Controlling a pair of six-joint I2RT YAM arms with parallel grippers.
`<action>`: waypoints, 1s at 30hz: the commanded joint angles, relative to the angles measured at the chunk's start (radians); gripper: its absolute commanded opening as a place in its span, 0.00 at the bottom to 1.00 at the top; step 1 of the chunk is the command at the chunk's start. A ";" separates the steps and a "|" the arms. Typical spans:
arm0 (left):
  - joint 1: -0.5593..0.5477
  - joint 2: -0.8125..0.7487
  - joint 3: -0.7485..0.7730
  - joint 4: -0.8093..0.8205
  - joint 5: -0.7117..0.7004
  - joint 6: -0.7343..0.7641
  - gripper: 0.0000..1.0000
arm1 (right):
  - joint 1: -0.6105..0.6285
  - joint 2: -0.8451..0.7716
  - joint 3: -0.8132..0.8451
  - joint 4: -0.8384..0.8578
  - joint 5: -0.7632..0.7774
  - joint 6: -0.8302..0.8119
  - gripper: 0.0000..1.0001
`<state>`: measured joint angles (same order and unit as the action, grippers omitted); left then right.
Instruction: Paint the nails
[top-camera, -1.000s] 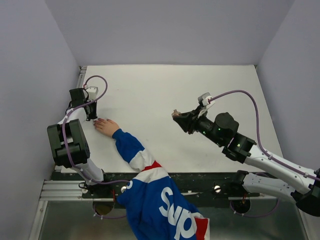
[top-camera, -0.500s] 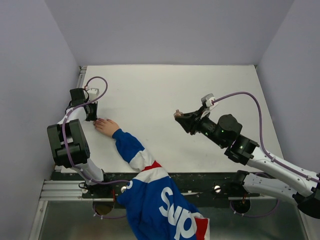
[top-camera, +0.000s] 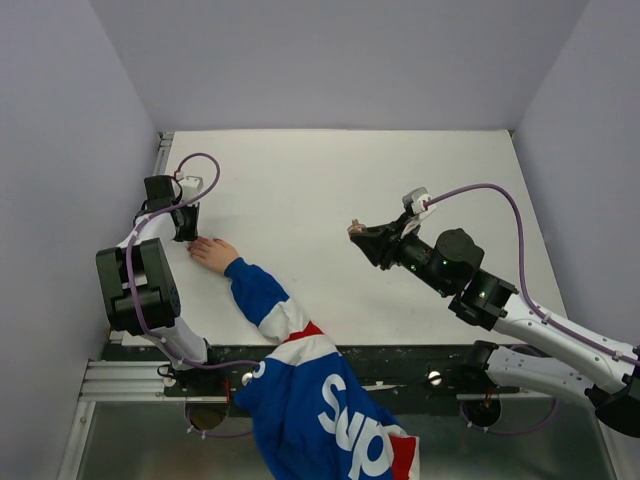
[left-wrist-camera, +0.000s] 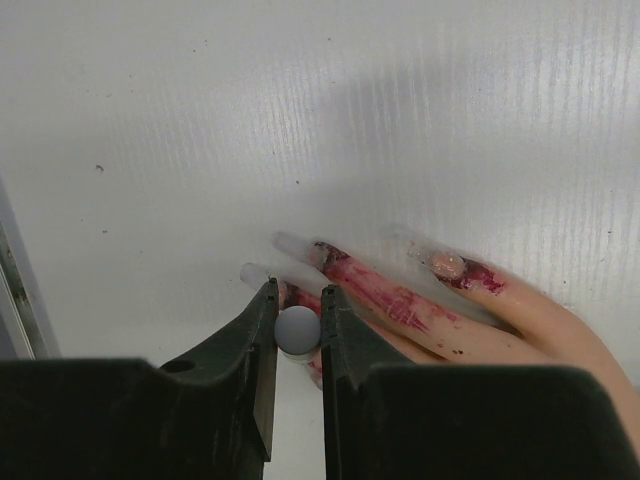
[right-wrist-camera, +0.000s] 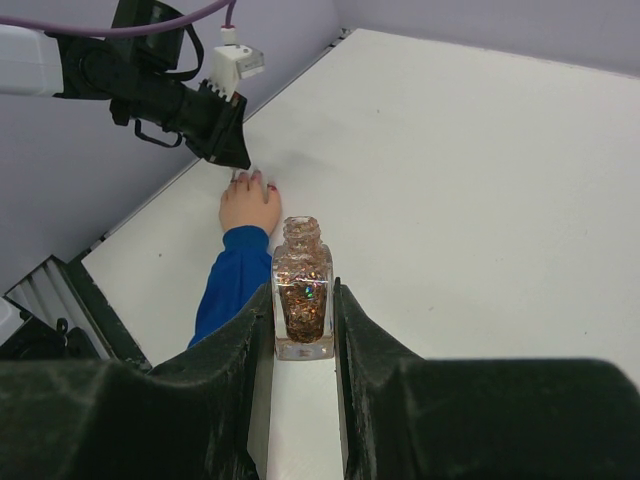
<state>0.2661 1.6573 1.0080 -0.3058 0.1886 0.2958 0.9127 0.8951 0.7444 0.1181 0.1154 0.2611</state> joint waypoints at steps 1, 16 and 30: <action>-0.005 0.015 0.035 -0.012 -0.012 0.017 0.00 | 0.002 -0.012 -0.007 0.011 0.015 0.010 0.01; 0.010 0.024 0.050 -0.006 -0.029 -0.003 0.00 | 0.000 -0.012 -0.002 0.009 0.021 0.012 0.01; 0.033 -0.091 0.029 0.045 -0.044 -0.053 0.00 | 0.002 0.002 0.006 0.000 0.032 0.012 0.01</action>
<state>0.2989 1.6520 1.0374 -0.2890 0.1654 0.2680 0.9127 0.8955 0.7444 0.1177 0.1230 0.2619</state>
